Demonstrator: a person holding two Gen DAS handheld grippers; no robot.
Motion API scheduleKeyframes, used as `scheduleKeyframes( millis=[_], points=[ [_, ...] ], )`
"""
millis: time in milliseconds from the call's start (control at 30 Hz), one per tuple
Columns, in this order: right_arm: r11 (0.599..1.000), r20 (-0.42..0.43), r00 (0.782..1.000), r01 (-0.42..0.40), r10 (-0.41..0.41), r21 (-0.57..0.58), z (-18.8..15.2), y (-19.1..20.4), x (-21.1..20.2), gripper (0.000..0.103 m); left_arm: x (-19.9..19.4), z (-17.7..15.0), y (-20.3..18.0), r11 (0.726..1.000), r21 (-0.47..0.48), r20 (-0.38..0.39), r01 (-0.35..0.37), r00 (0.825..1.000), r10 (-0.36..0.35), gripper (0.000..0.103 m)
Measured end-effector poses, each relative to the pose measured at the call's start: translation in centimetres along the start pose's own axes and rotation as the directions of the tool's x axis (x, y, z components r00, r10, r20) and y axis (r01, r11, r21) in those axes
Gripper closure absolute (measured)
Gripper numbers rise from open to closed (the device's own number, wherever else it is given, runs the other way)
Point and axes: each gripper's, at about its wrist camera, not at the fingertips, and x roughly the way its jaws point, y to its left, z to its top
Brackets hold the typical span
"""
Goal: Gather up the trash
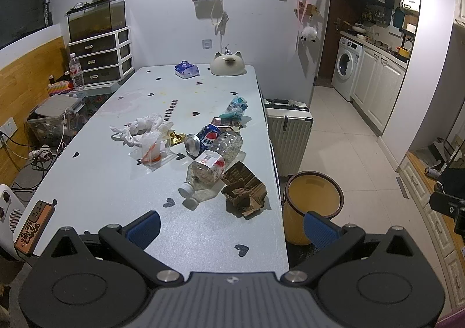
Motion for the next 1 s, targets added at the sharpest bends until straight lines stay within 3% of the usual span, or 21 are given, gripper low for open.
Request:
scheduleKeyframes(
  millis=[1000],
  points=[
    [1.0,-0.006,1.0,-0.001,0.001,0.0,0.13,-0.02,0.31,0.0,-0.02,-0.02,0.04,1.0,-0.003,-0.005,-0.002,1.0,0.002,0.0]
  ],
)
